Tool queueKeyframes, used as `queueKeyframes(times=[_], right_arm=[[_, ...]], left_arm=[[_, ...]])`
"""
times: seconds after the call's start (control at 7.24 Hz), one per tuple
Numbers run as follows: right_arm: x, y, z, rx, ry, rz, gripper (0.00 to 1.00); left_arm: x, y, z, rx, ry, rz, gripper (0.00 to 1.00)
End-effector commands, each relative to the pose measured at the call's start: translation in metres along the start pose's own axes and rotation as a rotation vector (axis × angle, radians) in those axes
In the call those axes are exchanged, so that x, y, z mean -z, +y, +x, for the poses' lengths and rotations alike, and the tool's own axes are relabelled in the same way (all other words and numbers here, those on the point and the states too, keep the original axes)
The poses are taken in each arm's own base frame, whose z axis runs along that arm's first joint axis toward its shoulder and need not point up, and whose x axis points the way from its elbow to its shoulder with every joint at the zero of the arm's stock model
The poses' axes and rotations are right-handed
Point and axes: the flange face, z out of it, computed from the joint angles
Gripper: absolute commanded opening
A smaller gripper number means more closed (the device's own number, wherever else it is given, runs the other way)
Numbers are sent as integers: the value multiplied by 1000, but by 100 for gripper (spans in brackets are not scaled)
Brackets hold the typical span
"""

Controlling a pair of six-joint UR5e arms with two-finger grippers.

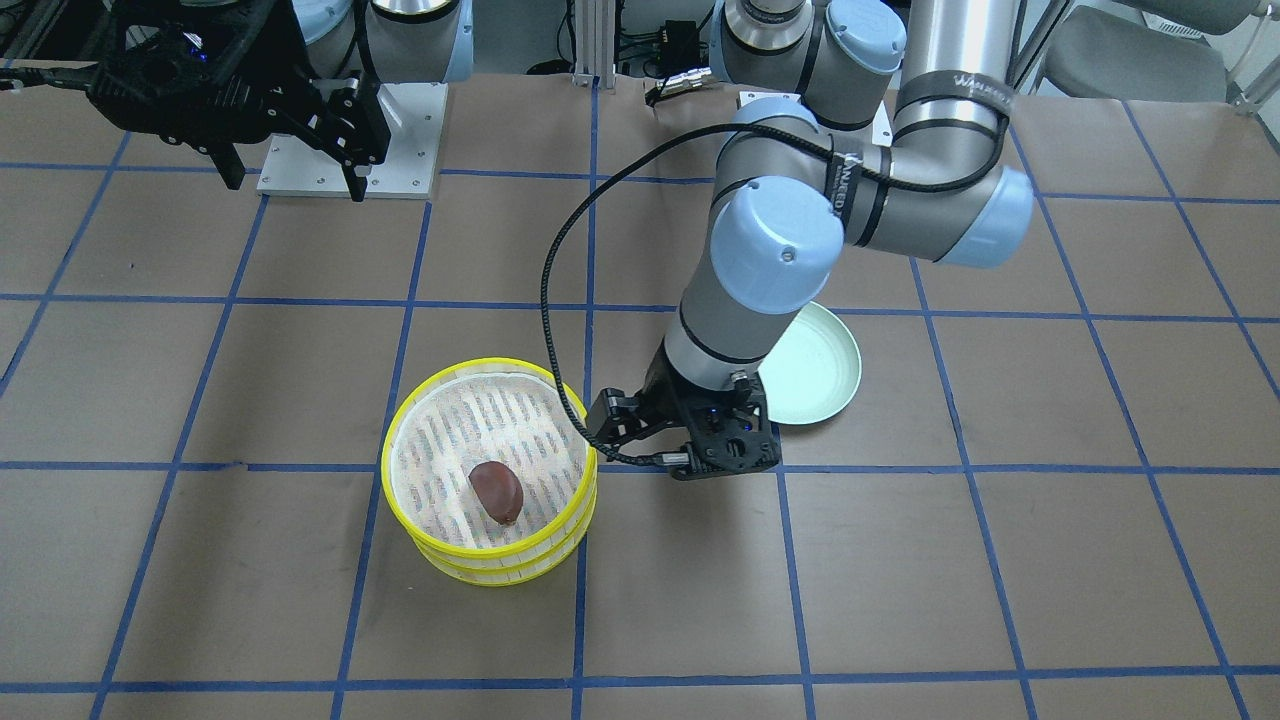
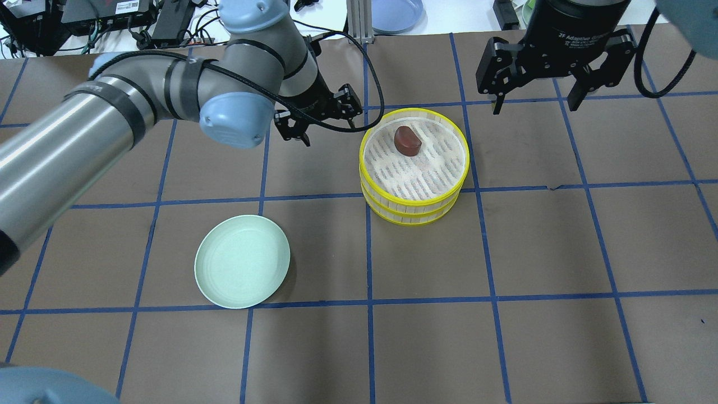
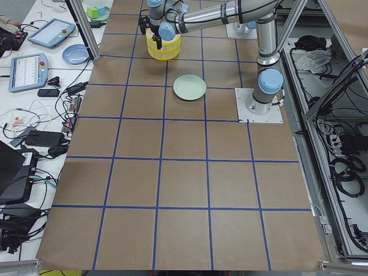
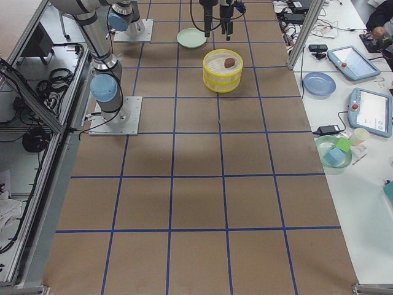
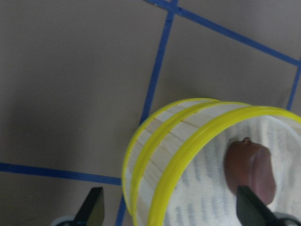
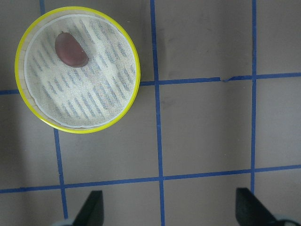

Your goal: Place buns in different layers of steamer

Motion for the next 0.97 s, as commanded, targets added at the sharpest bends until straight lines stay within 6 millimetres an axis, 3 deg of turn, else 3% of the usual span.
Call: queueKeyframes(times=[0.0, 0.28, 0.55, 0.83], right_arm=[[-1, 0, 0, 0, 0, -2, 100], [-1, 0, 1, 0, 6, -2, 100], [-1, 0, 1, 0, 8, -2, 100], [-1, 0, 0, 0, 2, -4, 100]], left_arm=[[100, -2, -56, -46, -125, 17, 100], [163, 31, -92, -132, -241, 10, 100], [192, 58, -99, -122, -242, 9, 100], [205, 79, -100, -124, -231, -8, 100]])
